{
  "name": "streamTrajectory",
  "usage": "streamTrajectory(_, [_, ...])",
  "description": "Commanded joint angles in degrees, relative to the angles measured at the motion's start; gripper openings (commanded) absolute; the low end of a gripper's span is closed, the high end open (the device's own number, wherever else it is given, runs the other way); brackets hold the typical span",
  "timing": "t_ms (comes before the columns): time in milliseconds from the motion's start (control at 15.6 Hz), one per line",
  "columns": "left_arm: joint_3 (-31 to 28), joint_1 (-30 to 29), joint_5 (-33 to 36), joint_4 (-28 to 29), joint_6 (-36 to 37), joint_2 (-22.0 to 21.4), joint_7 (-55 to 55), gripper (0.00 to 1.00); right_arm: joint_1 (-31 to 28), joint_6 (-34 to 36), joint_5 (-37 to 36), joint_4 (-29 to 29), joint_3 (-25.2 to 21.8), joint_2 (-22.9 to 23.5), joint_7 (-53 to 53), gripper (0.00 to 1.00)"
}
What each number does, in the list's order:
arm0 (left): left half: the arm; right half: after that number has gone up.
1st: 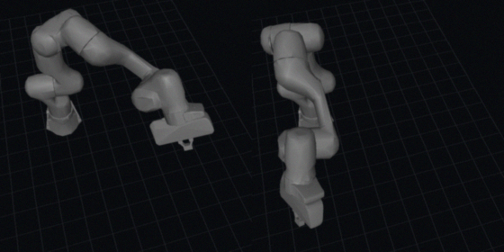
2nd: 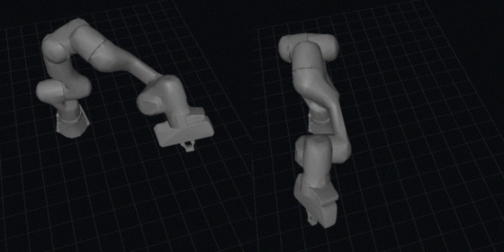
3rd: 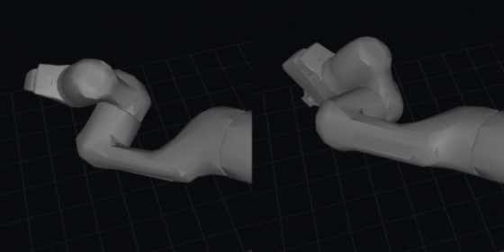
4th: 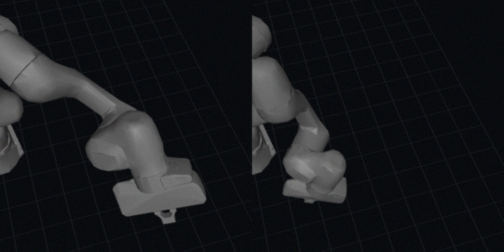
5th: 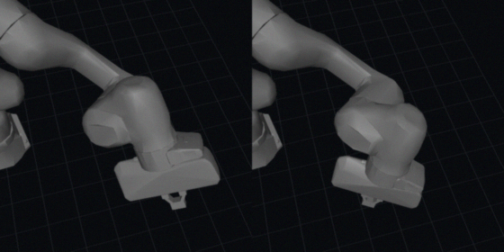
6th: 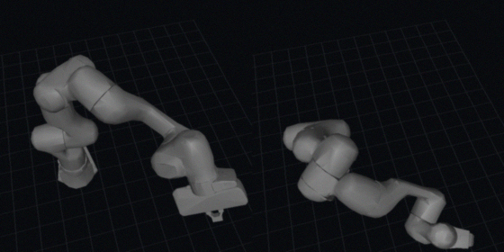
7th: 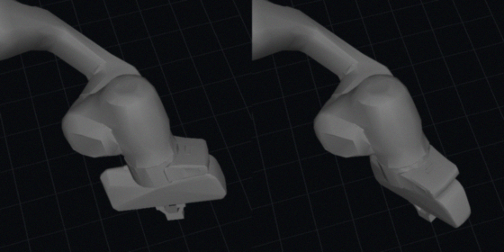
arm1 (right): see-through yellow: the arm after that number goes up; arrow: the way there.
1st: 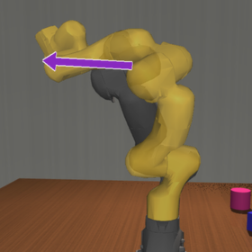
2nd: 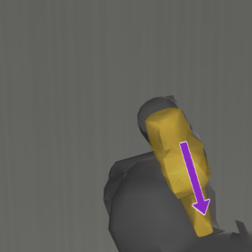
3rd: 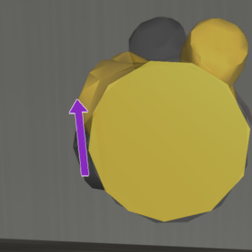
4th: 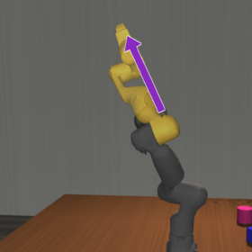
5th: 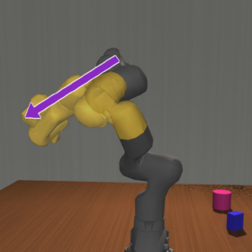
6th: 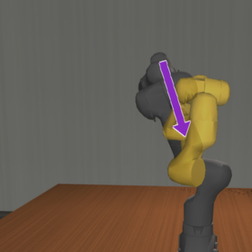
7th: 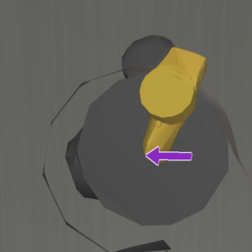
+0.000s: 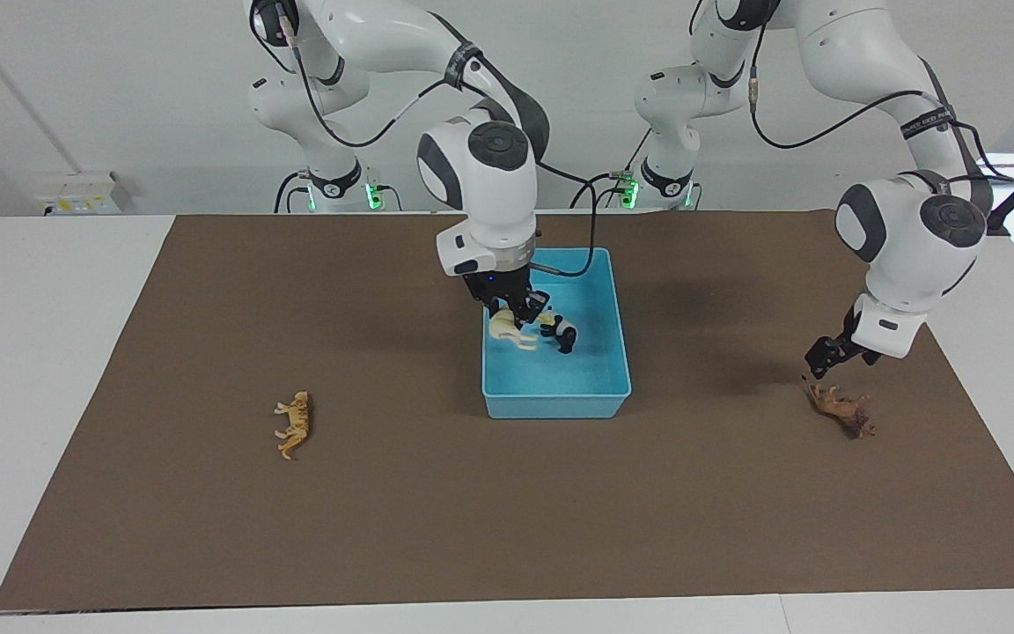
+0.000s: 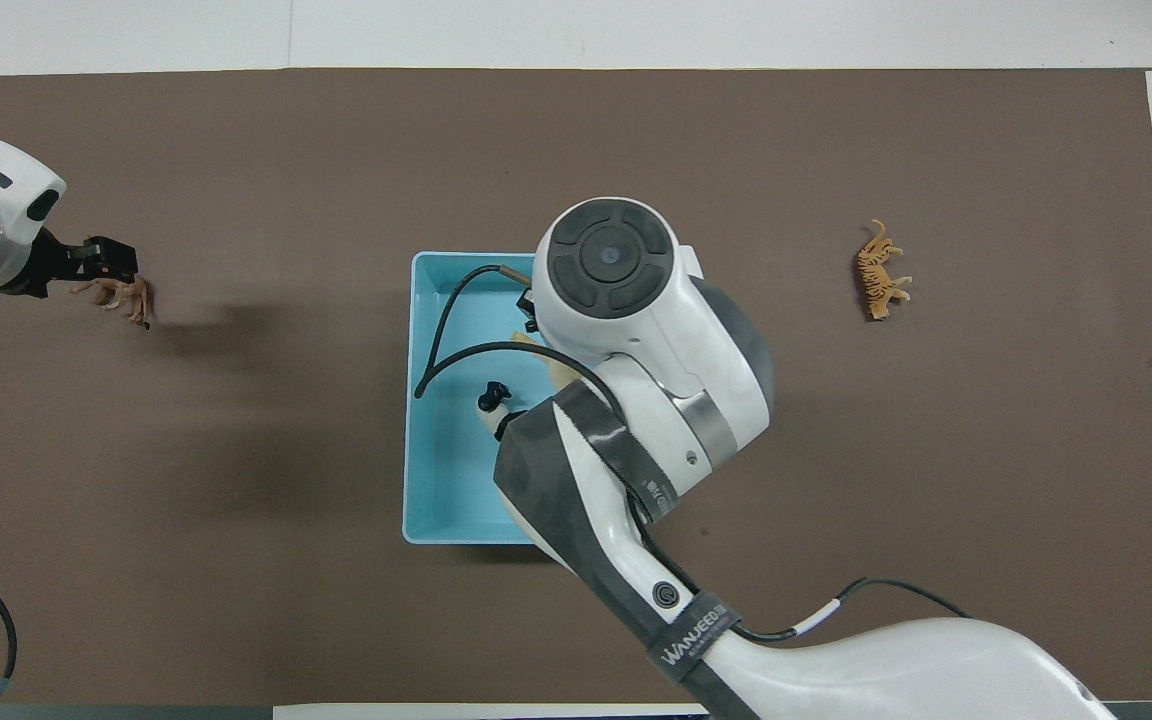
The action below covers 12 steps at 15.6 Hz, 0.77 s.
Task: Put all toys into storage box
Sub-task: 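Place the camel in the box with the right gripper while the left reaches horse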
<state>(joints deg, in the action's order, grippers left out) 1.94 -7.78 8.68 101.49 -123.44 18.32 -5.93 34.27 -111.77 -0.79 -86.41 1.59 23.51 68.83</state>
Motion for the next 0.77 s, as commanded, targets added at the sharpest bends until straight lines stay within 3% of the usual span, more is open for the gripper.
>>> streamTrajectory(0, [0.5, -2.0, -1.9, -6.5, -0.4, 5.9, -2.0, 1.00, -1.0, 0.6, -1.7, 4.2, -0.5, 2.2, 1.0, 0.53])
streamTrajectory(64, [0.4, -3.5, -3.5, -6.5, -1.6, 6.2, -4.8, 1.00, -1.0, 0.9, -1.9, 4.2, -0.6, 2.2, 1.0, 1.00])
streamTrajectory(193, [0.3, -3.9, -3.5, -5.8, -6.5, 6.9, -11.7, 1.00, -1.1, 2.1, -2.5, 4.6, -0.6, 2.2, -0.3, 1.00])
streamTrajectory(385, [-1.6, -3.8, -2.8, -4.1, -7.7, 7.4, -17.8, 1.00, -3.1, 3.5, -2.2, 5.0, -0.9, 1.5, -2.5, 1.00])
streamTrajectory(706, [-1.6, -3.4, -2.7, 1.4, -13.7, 7.3, -27.6, 1.00, -18.2, 12.3, -2.0, 1.0, -0.8, -6.6, -41.9, 1.00])
